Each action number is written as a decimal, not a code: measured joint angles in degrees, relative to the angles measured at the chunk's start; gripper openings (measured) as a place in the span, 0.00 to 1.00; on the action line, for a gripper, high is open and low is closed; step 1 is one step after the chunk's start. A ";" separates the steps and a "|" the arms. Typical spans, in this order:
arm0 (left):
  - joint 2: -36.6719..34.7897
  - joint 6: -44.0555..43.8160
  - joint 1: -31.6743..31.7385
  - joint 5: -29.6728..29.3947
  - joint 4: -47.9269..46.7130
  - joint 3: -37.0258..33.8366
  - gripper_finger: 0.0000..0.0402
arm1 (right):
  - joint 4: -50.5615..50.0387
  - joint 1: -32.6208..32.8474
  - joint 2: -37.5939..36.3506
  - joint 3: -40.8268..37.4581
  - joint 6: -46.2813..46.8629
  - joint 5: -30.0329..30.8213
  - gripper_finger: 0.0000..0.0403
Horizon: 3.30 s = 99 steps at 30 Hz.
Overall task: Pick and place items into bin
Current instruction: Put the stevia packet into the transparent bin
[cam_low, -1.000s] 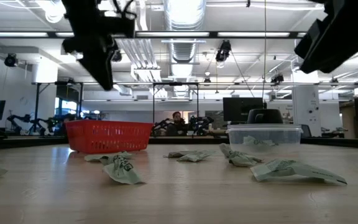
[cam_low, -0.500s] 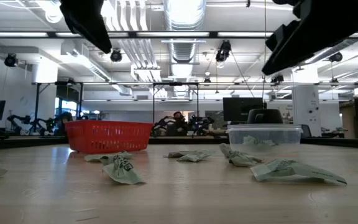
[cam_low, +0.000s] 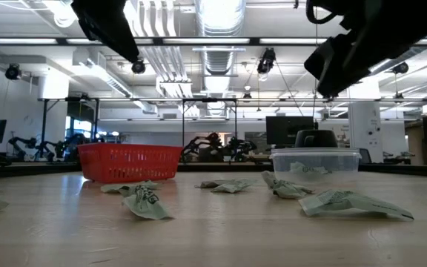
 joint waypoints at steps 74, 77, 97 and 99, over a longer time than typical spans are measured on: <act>0.43 1.99 -1.95 0.65 2.63 0.31 0.29 | 2.87 8.41 24.32 10.25 12.79 8.28 0.42; 0.44 1.99 -1.95 0.65 2.67 0.31 0.29 | 2.91 8.41 24.32 10.25 12.95 8.35 0.42; 0.46 1.81 -2.27 0.85 2.70 0.33 0.29 | -1.25 9.31 29.90 15.23 14.32 8.86 0.31; 0.46 1.79 -2.27 0.83 2.72 0.33 0.29 | -1.63 9.30 29.83 15.26 14.67 8.86 0.26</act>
